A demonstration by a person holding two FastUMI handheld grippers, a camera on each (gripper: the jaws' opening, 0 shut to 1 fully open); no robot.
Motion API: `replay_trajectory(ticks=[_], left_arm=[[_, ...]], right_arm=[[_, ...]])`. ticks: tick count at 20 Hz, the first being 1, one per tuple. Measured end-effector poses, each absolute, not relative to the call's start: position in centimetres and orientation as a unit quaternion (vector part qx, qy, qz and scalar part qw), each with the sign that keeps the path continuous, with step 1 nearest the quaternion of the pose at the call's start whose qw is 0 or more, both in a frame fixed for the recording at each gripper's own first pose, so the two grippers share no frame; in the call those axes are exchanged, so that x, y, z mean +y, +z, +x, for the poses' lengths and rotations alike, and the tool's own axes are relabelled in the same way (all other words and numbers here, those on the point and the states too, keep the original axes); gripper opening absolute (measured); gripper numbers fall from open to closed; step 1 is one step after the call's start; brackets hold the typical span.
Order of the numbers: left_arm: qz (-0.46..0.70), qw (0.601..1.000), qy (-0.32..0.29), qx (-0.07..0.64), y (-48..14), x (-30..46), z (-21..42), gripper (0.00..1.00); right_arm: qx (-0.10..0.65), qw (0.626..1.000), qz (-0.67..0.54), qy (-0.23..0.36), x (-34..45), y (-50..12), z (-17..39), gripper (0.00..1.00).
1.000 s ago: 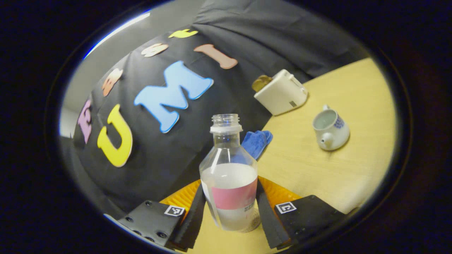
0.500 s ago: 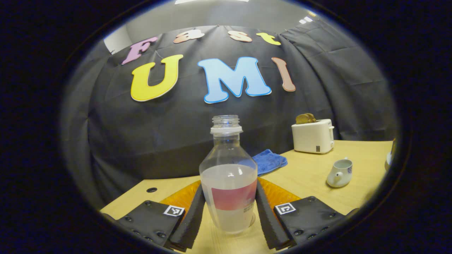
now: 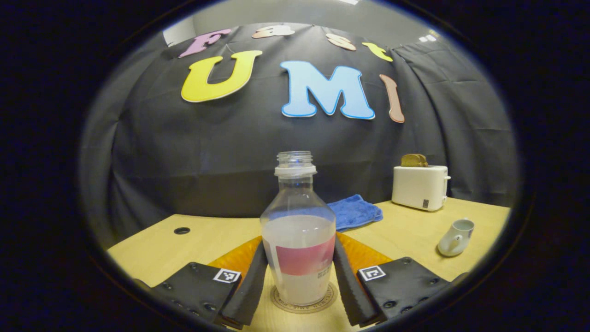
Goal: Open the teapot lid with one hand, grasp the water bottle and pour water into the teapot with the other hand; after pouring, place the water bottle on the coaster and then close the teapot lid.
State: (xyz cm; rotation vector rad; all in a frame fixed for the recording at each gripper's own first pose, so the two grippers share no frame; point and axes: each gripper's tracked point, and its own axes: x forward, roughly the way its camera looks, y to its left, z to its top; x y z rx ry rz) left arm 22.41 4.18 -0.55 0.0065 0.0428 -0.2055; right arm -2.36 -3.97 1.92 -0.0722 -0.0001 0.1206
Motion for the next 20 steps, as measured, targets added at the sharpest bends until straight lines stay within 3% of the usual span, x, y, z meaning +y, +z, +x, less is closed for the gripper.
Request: replay_trajectory(ticks=[15,16,17,20], left_arm=[[0.017,0.996,-0.087,0.031,-1.6,4.8,22.8,0.88],[0.017,0.996,-0.084,0.031,-1.5,4.9,22.7,0.89],[0.017,0.996,-0.085,0.032,-1.5,4.6,22.6,1.00],[0.023,0.996,-0.077,0.030,-0.9,4.7,22.1,1.00]], right_arm=[[-0.005,0.998,-0.039,0.049,-4.5,2.3,-2.7,0.07],[-0.004,0.998,-0.040,0.049,-4.5,2.3,-2.7,0.07],[-0.003,0.998,-0.040,0.050,-4.5,2.2,-2.7,0.07],[-0.006,0.998,-0.041,0.049,-4.4,2.4,-3.0,0.07]])
